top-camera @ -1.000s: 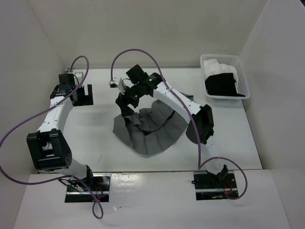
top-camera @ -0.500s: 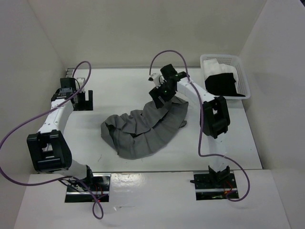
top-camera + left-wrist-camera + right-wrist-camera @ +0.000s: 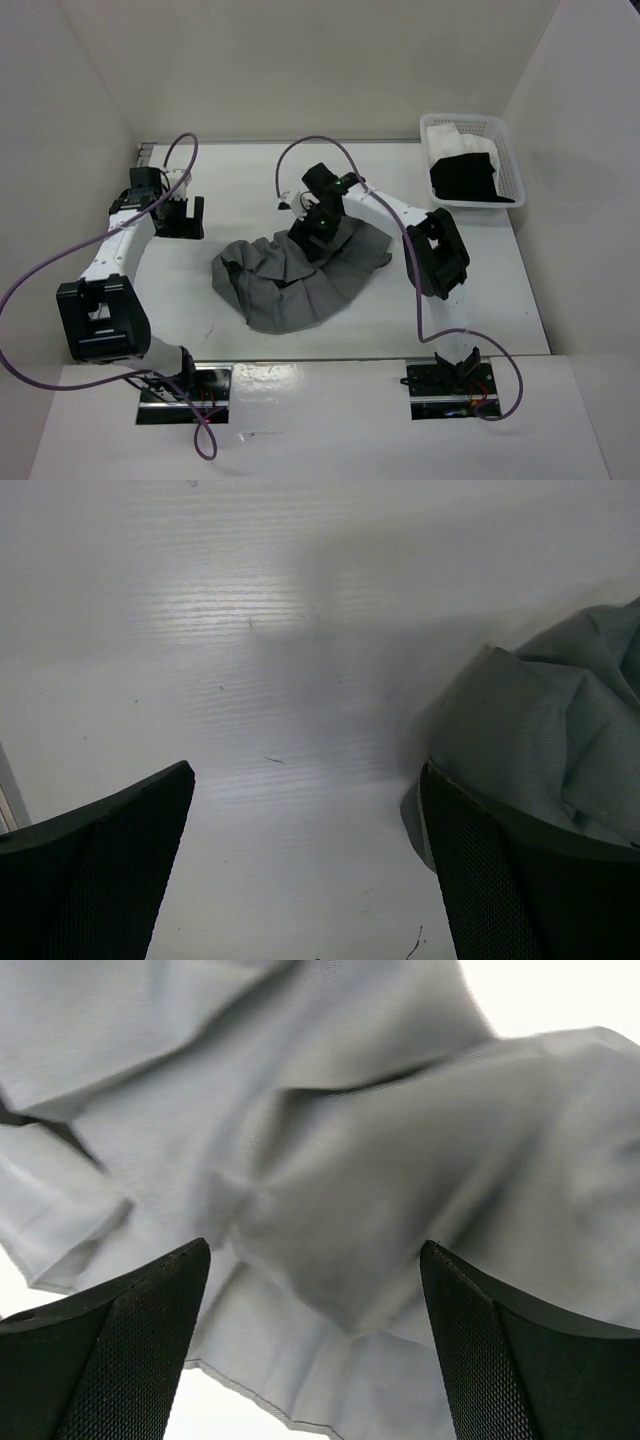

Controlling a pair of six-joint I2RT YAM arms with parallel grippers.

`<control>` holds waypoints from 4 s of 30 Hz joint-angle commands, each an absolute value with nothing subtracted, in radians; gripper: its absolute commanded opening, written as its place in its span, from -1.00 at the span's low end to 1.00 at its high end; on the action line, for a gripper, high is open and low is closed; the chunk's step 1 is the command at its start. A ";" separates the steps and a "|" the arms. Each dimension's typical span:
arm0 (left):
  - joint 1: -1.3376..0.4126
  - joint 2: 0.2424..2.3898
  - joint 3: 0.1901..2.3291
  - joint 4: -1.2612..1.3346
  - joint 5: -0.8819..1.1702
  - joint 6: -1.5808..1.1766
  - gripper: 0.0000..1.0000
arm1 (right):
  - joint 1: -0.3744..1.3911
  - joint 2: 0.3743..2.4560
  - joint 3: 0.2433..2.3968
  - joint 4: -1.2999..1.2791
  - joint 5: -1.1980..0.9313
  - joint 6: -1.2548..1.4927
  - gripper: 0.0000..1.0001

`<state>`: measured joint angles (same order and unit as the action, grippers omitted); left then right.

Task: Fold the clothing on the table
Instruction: Flatten the skirt out

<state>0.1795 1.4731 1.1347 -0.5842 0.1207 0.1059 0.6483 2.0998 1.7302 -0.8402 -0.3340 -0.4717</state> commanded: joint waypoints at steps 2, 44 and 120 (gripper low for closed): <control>0.178 1.419 1.118 -0.586 0.146 0.129 0.99 | 0.712 2.022 1.781 -0.926 -0.374 -0.541 0.79; 0.178 1.350 1.043 -0.568 0.135 0.120 0.99 | 0.897 2.040 1.655 -1.136 -0.459 -0.629 0.69; 0.132 1.361 1.037 -0.600 0.282 0.209 0.97 | 0.589 1.995 2.180 -0.854 -0.001 -0.317 0.93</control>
<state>0.1753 1.3277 1.0100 -0.5800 0.2073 0.1650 0.5957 2.1860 2.2421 -0.8047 0.0868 -0.2180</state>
